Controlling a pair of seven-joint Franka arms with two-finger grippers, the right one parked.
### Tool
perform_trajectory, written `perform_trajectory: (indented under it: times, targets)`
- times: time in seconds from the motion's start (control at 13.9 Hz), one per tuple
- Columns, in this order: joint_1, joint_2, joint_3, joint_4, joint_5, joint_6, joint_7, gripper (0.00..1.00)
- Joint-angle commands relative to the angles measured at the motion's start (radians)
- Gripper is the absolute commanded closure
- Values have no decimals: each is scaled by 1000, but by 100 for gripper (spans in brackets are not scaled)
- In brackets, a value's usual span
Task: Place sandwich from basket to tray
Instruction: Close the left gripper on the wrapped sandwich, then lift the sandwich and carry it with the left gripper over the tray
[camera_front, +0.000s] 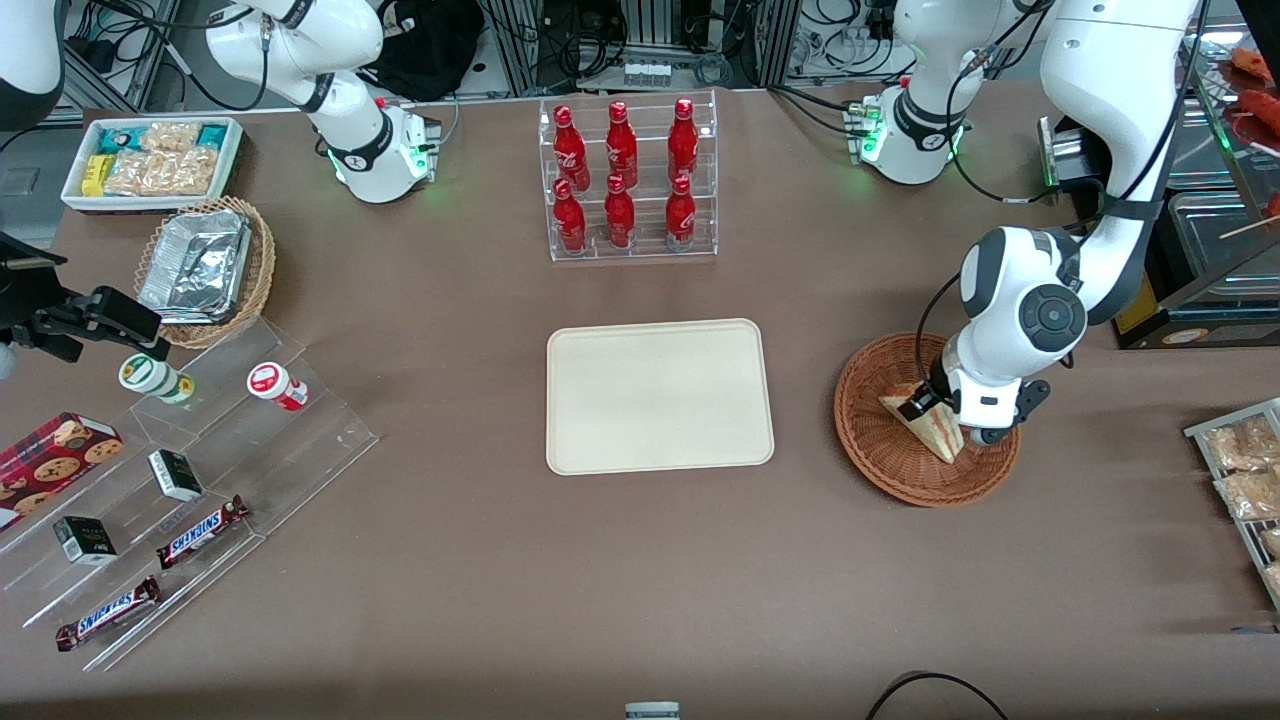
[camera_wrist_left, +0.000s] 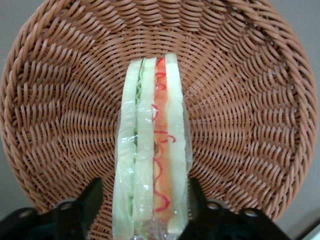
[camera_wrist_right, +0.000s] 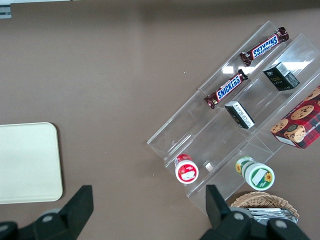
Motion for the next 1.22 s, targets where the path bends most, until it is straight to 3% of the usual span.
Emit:
perform_trajectory:
  times: [0.0, 0.22, 0.58, 0.79, 1.15]
  targets:
    - [-6, 1, -1, 35, 4, 1, -14, 89]
    - [-6, -9, -1, 99, 11, -102, -4, 91]
    - [-69, -12, -1, 343, 14, -408, 22, 92]
    - [-182, 0, -2, 448, 8, -478, 11, 92]
    - [-374, 41, -2, 463, 10, -469, 22, 92]
